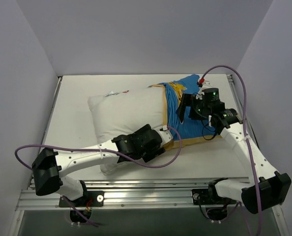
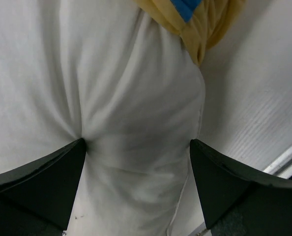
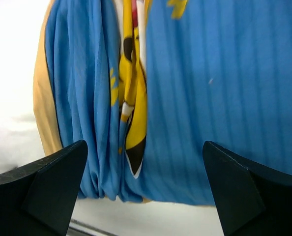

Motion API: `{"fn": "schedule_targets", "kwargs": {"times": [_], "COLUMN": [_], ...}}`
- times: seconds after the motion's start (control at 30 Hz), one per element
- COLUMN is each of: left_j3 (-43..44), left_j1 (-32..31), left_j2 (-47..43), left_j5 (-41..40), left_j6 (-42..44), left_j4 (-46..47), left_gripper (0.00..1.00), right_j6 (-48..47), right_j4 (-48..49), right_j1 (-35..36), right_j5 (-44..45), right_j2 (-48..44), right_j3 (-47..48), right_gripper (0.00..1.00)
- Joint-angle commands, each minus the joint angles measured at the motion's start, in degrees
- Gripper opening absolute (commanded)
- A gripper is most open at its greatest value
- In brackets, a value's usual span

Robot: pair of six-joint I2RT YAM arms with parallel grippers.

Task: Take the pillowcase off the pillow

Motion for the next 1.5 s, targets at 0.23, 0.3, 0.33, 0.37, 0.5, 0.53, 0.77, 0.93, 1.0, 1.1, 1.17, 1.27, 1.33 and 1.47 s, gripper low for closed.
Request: {"fn": "schedule_targets", "kwargs": {"times": [0.23, 0.3, 0.33, 0.37, 0.5, 0.53, 0.77, 0.93, 1.0, 1.1, 1.17, 1.27, 1.33, 1.47], "left_j3": [-4.0, -2.3, -0.2, 1.1, 7.1, 8.3, 16.6, 18.3, 18.3, 18.3, 18.7, 19.0, 18.9, 15.4], "left_j1": [3.4, 4.4, 5.3, 5.7, 7.7, 8.3, 10.8, 10.9, 10.9, 11.0, 11.1, 11.4, 11.8, 13.2], "left_j2": [9.3, 9.4, 9.1, 8.2, 3.8, 3.0, 1.0, 0.9, 0.8, 0.9, 0.6, -0.4, -1.1, -5.5], "left_j5": [-2.2, -1.3, -0.8, 0.3, 4.1, 4.9, 9.8, 10.3, 10.4, 10.6, 10.6, 10.0, 9.0, 7.8], "left_j6": [-10.4, -11.6, -12.3, -12.6, -13.9, -14.5, -16.5, -17.0, -17.4, -18.1, -18.4, -19.4, -20.0, -21.6], "left_j4": [10.7, 10.2, 9.5, 9.2, 8.1, 7.4, 4.2, 3.3, 3.4, 3.1, 2.9, 2.4, 1.3, -0.2], "left_gripper": [0.19, 0.02, 0.02, 0.02, 0.02, 0.02, 0.02, 0.02, 0.02, 0.02, 0.02, 0.02, 0.02, 0.02], "right_j6": [6.8, 7.5, 7.8, 8.0, 9.0, 9.1, 9.4, 9.2, 9.0, 8.9, 9.2, 10.2, 10.3, 10.3], "right_j4": [-0.6, -1.3, -1.5, -1.6, -1.6, -1.6, 2.2, 7.4, 9.7, 12.4, 12.7, 13.7, 13.3, 11.0], "right_j1": [9.7, 11.0, 12.0, 12.4, 14.1, 14.4, 16.7, 17.2, 17.5, 17.5, 17.6, 17.6, 17.3, 15.4], "right_j5": [5.2, 5.8, 6.0, 6.0, 5.6, 5.3, 5.4, 7.5, 8.1, 11.2, 14.5, 19.0, 21.1, 24.4], "right_j2": [-10.2, -11.8, -12.3, -13.3, -15.9, -16.6, -14.5, -9.4, -7.8, -4.7, -2.2, 0.5, 2.3, 4.5], "right_j3": [-9.4, -11.5, -12.1, -12.7, -15.6, -16.2, -15.9, -15.3, -14.4, -13.5, -12.9, -12.8, -12.1, -9.3], "right_gripper": [0.94, 0.92, 0.91, 0.89, 0.85, 0.84, 0.8, 0.77, 0.76, 0.74, 0.69, 0.58, 0.41, 0.05]}}
